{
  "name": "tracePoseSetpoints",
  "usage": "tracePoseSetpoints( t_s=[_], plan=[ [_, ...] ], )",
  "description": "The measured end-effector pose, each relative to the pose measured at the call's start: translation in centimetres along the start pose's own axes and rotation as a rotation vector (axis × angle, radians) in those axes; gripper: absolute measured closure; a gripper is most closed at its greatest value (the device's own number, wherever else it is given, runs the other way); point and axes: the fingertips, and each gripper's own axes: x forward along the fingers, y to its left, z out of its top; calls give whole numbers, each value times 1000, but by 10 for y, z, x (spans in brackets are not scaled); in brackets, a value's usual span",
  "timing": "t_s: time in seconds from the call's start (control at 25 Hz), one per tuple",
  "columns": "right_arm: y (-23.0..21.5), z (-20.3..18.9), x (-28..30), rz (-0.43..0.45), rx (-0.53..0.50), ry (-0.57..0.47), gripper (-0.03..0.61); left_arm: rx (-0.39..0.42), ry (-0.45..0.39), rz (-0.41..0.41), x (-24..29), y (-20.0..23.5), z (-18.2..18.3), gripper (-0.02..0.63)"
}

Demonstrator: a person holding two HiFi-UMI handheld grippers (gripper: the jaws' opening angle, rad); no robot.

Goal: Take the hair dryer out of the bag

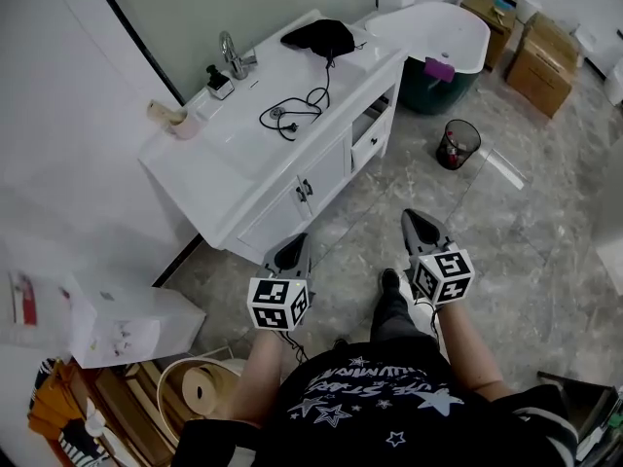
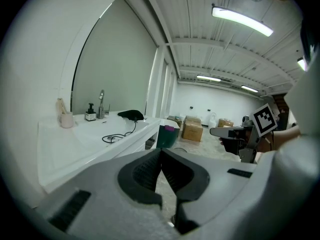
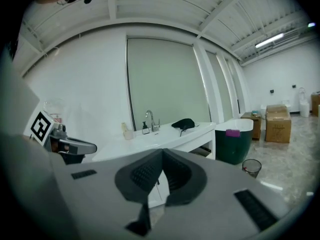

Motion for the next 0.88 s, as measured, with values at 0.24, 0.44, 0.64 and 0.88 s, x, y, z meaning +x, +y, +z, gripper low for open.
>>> tracePoseSetpoints(
  t_s=[0.24, 0.44, 0.64, 0.88],
  plan=[
    [-59, 30, 54, 48, -4, 8, 572, -13, 8, 41, 66, 0, 30, 601],
    [-107, 50, 93, 85, -6, 12, 572, -24, -8, 87, 118, -4, 55, 601],
    [-153, 65, 123, 99, 9, 19, 571, -37, -30, 137, 162, -6, 78, 601],
    [-193, 76, 147, 125, 2, 27, 571, -40, -34, 177, 199, -14, 92, 601]
  ],
)
